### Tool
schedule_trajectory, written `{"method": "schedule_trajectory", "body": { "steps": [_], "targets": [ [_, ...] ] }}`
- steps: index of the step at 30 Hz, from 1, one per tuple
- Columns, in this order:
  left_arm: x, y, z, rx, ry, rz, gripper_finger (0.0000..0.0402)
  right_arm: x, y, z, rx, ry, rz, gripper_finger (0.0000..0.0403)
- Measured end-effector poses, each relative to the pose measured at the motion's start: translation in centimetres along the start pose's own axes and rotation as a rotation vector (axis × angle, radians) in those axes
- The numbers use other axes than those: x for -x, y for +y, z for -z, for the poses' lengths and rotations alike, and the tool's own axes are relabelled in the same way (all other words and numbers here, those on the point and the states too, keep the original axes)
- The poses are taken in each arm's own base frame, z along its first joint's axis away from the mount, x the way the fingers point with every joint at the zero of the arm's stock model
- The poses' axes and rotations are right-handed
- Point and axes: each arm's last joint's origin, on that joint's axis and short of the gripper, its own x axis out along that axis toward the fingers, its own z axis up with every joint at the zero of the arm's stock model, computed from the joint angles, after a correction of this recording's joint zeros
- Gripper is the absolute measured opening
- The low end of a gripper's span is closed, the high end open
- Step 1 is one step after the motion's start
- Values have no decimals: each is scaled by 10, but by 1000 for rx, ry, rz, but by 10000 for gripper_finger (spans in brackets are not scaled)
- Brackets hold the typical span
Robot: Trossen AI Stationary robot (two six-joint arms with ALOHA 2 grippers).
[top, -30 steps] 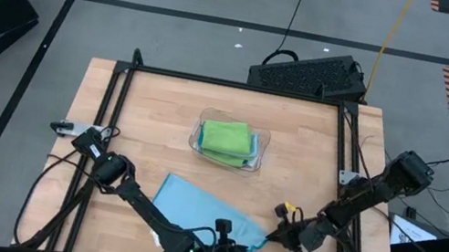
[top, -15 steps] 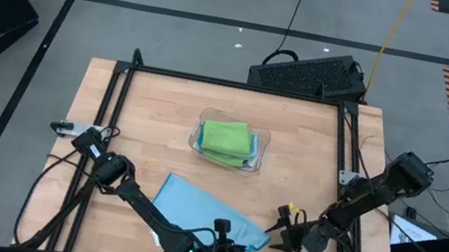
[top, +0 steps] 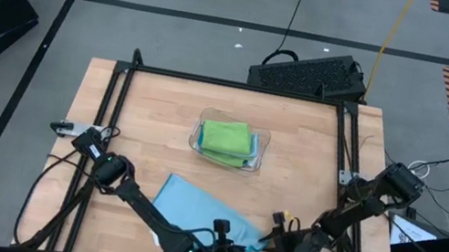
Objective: Fold microfiber towels
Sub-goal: Fold the blue microfiber cloth
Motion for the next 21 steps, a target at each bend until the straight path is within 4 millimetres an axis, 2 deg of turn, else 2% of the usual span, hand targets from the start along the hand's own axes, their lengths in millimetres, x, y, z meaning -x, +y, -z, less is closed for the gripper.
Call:
{"method": "schedule_trajectory", "body": {
  "steps": [4,9,14,16,19,21],
  "targets": [
    [2,-1,0,-2,-5,-6,6,0,-3,9,-6,81,36,70],
    [1,-1,0,-13,-9,-18,5,7,-5,3,2,80,23,9],
    [-5,8,-4,-67,-2,-26,9,33,-10,-27,-57,130,47,8],
    [1,16,-16,-59,-13,-2,7,49,-15,-45,-81,153,83,6],
    [15,34,-44,-60,-72,22,4,80,-22,-73,-110,161,153,3],
    [21,45,-58,-106,-108,16,7,102,-28,-90,-120,147,205,3]
  ]
}}
